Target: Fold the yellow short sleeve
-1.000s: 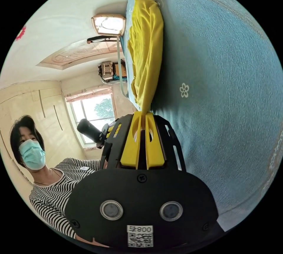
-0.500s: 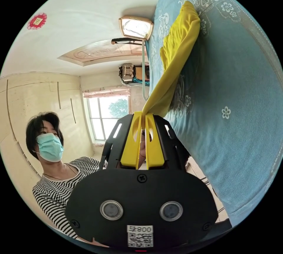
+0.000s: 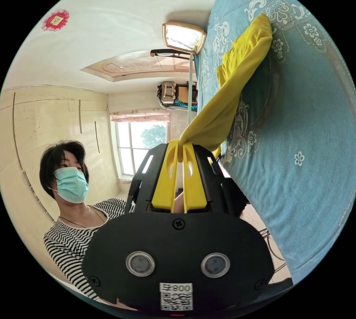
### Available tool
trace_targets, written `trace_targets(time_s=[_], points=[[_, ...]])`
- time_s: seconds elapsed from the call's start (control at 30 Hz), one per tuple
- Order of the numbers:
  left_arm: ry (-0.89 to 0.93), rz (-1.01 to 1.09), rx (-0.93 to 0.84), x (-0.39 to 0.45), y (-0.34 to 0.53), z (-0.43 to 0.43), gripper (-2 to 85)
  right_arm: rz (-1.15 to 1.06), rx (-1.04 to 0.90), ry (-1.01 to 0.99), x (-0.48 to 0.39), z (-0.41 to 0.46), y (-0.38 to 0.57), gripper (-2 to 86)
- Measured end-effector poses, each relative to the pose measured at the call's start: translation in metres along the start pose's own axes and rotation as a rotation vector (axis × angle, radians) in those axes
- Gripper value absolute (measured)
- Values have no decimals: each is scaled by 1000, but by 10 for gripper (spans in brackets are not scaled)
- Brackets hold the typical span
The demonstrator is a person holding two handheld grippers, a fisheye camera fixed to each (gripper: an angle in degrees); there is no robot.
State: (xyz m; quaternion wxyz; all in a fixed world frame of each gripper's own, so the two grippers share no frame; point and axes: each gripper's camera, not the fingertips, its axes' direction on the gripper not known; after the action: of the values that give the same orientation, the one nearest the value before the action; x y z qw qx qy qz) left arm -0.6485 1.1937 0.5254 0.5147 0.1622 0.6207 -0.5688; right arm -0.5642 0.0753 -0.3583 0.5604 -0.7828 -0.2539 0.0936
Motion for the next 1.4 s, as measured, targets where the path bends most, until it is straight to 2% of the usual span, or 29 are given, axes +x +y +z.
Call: trace_targets(time_s=[0.23,0.7,1.1,1.4], points=[[-35,36,-17,26,4,-3,52,-6,10,16,-13,-36,20,15],[96,243,-183,156,99,43,42,-86,120,51,-77,-160,119,14],[186,340,-372,236,241,146,41,-212,236,95,-150,-290,267,12],[220,371,-502,272,352,257,40,-271,346,111,-179,-391,381,12]])
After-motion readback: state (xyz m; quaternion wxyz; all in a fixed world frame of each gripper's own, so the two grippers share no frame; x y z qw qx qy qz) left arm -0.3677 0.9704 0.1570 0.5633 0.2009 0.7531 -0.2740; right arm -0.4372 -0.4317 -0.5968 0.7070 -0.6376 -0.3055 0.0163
